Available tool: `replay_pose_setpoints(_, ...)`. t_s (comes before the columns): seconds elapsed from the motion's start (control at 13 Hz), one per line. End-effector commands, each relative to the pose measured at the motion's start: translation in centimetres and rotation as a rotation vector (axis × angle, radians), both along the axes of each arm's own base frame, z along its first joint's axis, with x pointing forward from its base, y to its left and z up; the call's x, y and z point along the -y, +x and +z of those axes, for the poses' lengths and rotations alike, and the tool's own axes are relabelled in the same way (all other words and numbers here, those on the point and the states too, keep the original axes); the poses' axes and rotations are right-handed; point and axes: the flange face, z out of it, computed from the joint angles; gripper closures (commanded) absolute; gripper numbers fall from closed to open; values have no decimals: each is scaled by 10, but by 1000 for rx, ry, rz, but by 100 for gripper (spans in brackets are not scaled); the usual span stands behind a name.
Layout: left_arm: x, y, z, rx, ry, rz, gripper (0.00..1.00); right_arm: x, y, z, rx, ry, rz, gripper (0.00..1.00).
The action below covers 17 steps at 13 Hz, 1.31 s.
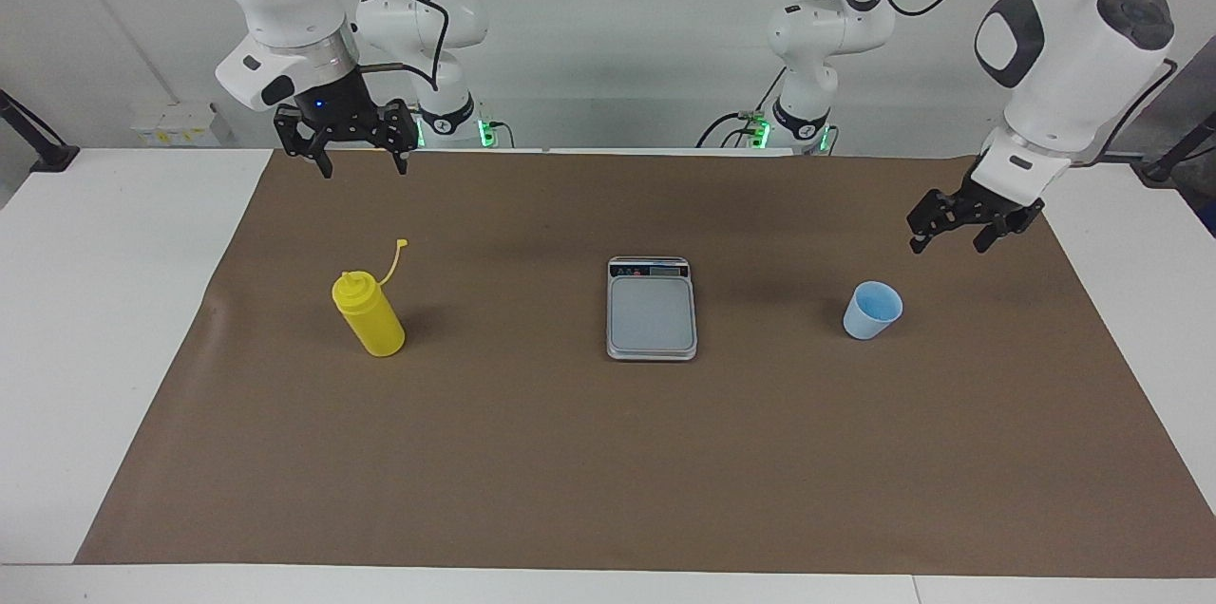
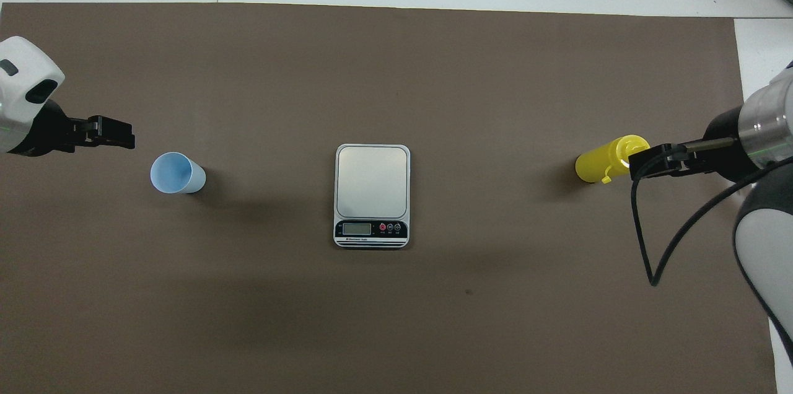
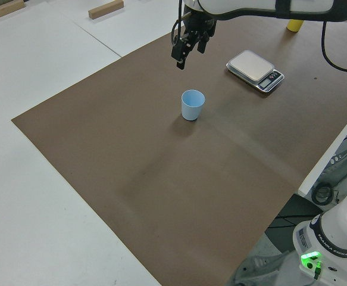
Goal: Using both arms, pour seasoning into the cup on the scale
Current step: 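Reach the left gripper to the light-blue cup, then close the left gripper on the light-blue cup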
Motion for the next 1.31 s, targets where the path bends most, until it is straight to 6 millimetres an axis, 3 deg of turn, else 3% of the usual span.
replay_pose_setpoints(0.0, -7, -10, -37, 21, 16, 44, 0, 2, -7, 1, 6, 22, 15, 0)
replay_pose_setpoints(0.15, -12, -10, -72, 43, 12, 82, 0, 2, -7, 1, 8, 22, 15, 0)
replay_pose_setpoints(0.38, -13, -8, -101, 59, 4, 125, 0, 2, -7, 1, 6, 22, 15, 0)
replay_pose_setpoints(0.69, -4, -27, -140, 33, -4, 241, 0, 8, -7, 1, 6, 22, 3, 0)
replay_pose_setpoints(1.23, -3, -34, -164, 16, -7, 256, 0, 9, -7, 1, 6, 22, 0, 0)
